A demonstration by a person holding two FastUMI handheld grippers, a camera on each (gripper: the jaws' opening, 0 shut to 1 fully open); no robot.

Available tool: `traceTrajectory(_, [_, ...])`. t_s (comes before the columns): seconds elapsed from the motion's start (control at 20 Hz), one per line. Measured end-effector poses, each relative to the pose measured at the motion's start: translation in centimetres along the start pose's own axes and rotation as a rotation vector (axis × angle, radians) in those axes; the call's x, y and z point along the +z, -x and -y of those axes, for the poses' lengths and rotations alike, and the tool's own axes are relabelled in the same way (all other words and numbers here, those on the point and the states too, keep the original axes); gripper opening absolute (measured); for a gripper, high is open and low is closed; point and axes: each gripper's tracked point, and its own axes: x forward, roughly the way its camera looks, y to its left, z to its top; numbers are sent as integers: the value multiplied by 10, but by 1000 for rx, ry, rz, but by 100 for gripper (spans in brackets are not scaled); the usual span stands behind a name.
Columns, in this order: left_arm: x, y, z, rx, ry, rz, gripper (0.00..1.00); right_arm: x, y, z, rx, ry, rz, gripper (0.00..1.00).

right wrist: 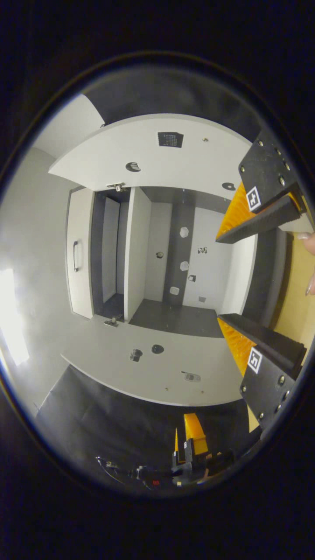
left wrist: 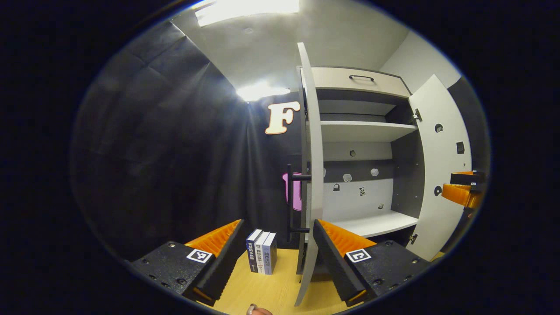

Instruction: Open the right door of the double-door shoe cabinet with the right hand, and open the left door with the left hand.

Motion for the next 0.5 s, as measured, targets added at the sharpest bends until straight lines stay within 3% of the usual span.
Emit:
traceTrajectory(0.2, [11,22,44,-23,-34,4,96,-4,21,21,38,-17,-6,96])
traceTrajectory(0.5, [9,34,130,-124,-11,-7,96,-11,51,53,76,-43,-19,96])
